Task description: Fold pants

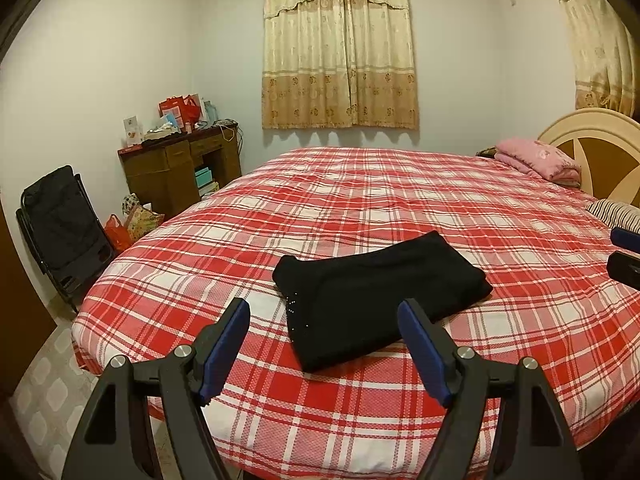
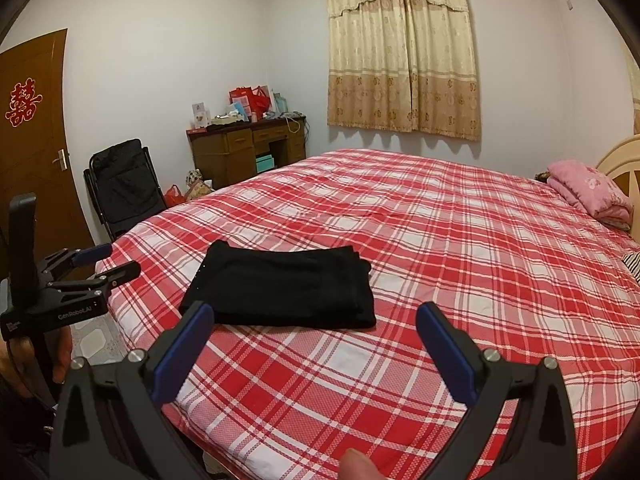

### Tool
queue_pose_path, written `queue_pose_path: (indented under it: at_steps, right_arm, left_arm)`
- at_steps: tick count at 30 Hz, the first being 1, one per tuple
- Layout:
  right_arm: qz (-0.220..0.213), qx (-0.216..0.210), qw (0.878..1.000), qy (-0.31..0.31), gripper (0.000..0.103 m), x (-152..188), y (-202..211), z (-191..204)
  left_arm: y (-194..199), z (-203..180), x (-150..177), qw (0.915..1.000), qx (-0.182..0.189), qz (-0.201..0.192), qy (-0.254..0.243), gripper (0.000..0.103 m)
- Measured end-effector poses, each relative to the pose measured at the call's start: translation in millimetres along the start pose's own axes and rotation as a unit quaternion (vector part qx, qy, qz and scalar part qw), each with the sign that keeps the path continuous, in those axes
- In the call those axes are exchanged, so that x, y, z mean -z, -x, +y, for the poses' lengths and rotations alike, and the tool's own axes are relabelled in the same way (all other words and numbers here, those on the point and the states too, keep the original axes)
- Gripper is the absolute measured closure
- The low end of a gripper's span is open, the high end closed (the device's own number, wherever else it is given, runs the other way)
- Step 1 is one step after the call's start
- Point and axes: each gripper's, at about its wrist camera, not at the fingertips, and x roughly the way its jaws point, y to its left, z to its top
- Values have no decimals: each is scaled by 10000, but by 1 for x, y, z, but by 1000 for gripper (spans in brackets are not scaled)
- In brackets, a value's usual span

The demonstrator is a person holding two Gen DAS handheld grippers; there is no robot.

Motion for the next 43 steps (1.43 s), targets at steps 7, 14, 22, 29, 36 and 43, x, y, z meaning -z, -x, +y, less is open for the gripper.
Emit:
queue_pose_path:
  at_steps: [7, 14, 22, 29, 36, 43]
  right_arm:
    - [0, 6, 10000, -1, 0, 0, 0, 1]
    - [3, 5, 10000, 1, 0, 0, -1, 1]
    - [-63, -17, 10000, 27, 0, 0, 2, 1]
    - [-21, -35, 10000, 57, 0, 2, 2, -1]
    - [8, -34, 10000, 80, 0, 1, -1, 0]
    - [52, -38, 9999, 109, 0, 3, -1, -1]
  left_arm:
    - [1, 1, 0, 10000, -6, -12, 31, 25]
    - [4, 4, -1, 10000, -2, -72, 50, 25]
    - [6, 6, -2, 9999, 30, -115, 84, 25]
    - [6, 7, -3, 9999, 21, -117, 104, 25]
    - [5, 9, -2, 9998, -25, -147, 93, 22]
    - [4, 3, 0, 9998, -5, -207, -69, 17]
